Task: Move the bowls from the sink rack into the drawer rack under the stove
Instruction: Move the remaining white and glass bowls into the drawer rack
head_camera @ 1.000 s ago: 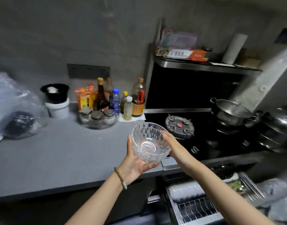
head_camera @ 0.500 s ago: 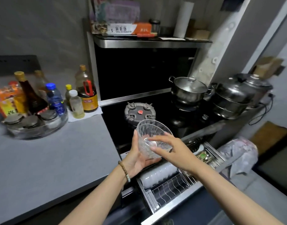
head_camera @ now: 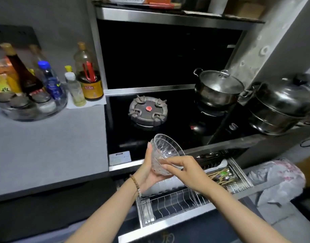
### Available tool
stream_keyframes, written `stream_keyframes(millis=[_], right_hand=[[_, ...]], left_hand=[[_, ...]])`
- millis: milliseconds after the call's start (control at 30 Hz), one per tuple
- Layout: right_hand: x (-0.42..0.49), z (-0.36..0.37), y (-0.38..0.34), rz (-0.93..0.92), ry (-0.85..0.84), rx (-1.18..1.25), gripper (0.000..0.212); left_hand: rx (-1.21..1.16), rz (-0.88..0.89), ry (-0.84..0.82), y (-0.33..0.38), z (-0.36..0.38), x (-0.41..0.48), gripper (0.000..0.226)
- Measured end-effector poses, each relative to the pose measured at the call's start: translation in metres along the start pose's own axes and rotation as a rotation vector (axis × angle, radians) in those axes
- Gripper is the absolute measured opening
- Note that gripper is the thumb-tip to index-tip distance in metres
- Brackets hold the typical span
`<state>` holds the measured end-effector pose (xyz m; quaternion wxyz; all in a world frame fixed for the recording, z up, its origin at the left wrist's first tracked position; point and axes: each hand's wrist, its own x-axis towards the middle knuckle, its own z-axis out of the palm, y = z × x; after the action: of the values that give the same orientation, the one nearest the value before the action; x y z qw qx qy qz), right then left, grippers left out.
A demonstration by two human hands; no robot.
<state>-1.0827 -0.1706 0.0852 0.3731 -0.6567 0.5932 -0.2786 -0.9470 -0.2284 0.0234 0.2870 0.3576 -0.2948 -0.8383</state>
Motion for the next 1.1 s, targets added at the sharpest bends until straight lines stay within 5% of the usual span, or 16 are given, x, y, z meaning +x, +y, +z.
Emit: stream_keyframes(millis=[200,433,800,1000,1100], right_hand=[[-0.006,0.004,0.063,0.077,-0.128,0.231,0.024],[-0.011,0.044,0.12,0.231,-0.156,0.535,0.02],[0.007,0.098,0.219,0.597,0.007,0.866,0.021],[0.028,0.138,0.262,0.807,0.01,0.946,0.016],[0.039,0.163,0.282,0.897,-0.015,0.978,0.021]], left_hand=[[0.014,-0.032,0.126,-0.059,-0.006,0.022,0.082],[0.236,-0.149,0.323,-0.108,-0.056,0.03,0.111],[0.107,-0.217,0.509,-0.153,-0.131,0.033,0.113],[0.124,-0.232,0.547,-0.17,-0.164,0.033,0.09],[0.157,-0.242,0.558,-0.181,-0.178,0.037,0.103]])
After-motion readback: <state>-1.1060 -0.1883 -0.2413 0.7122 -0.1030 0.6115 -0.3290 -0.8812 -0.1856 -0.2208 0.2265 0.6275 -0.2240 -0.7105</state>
